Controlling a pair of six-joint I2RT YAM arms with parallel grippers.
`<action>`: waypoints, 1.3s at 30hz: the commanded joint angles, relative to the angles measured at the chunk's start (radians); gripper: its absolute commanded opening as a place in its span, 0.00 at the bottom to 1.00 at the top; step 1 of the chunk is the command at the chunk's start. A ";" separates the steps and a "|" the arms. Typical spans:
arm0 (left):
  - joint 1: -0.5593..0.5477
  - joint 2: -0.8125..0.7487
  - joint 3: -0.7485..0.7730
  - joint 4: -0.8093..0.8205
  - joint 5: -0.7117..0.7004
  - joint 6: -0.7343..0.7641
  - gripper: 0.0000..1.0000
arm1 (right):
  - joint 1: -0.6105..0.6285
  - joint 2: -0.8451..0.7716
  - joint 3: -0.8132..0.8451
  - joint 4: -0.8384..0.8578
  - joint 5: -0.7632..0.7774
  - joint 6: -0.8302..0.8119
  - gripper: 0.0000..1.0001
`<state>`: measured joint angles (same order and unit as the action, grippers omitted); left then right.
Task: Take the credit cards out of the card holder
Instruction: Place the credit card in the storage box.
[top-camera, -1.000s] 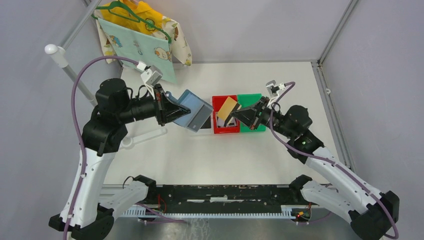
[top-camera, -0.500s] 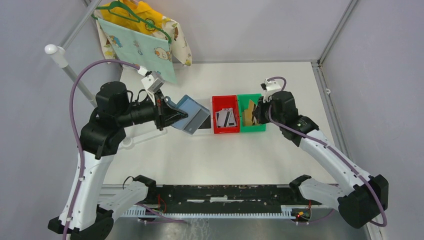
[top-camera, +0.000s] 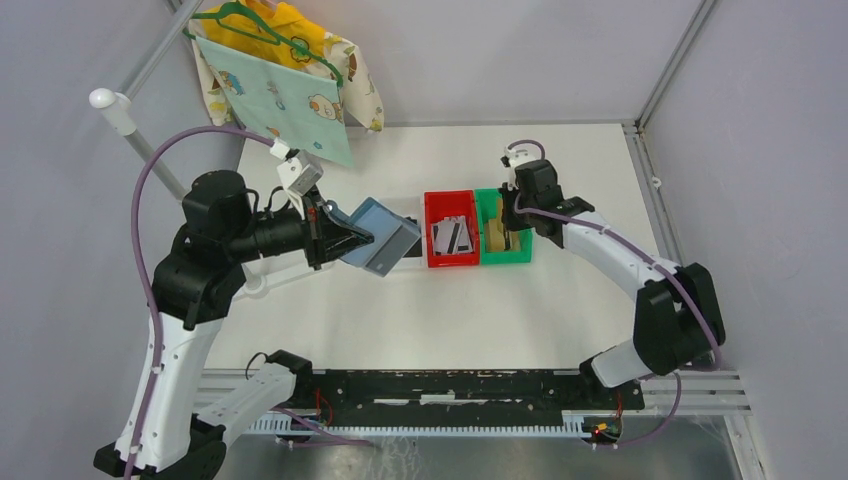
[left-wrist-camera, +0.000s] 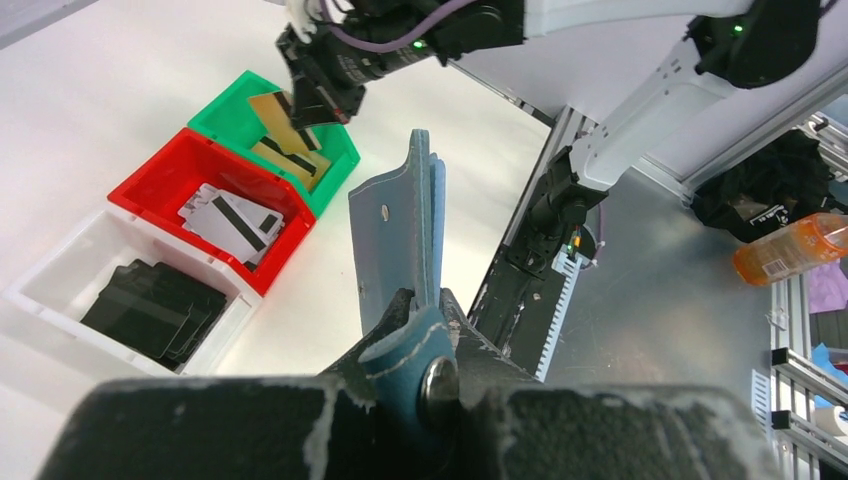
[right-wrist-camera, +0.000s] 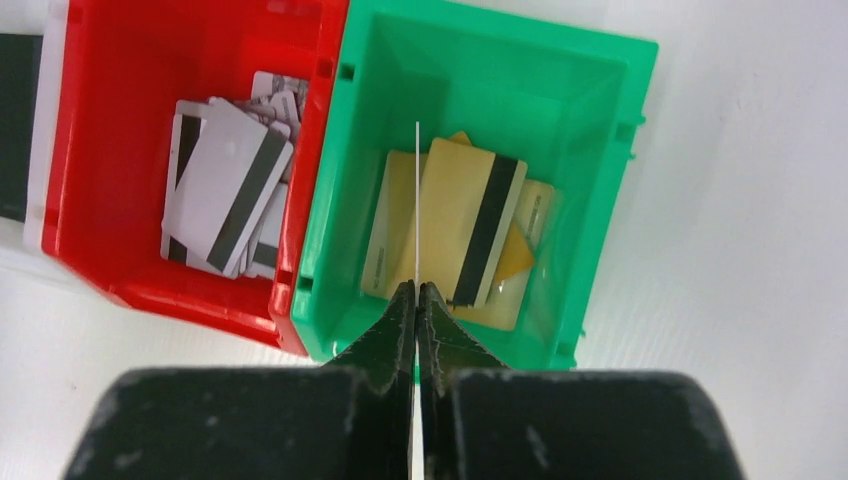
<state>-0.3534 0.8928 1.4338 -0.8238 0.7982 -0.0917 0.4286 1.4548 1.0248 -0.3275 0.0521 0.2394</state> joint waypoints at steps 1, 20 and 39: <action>0.005 -0.013 0.035 0.042 0.046 0.027 0.02 | -0.013 0.082 0.110 0.029 -0.049 -0.040 0.00; 0.004 -0.020 0.024 0.065 0.074 0.009 0.02 | -0.069 0.239 0.116 0.047 -0.184 -0.044 0.21; 0.004 -0.023 0.037 0.185 0.193 -0.126 0.02 | 0.083 -0.410 -0.299 0.853 -0.705 0.350 0.98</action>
<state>-0.3534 0.8806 1.4334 -0.7597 0.8906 -0.1280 0.4339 1.1542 0.8795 0.0563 -0.3580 0.3756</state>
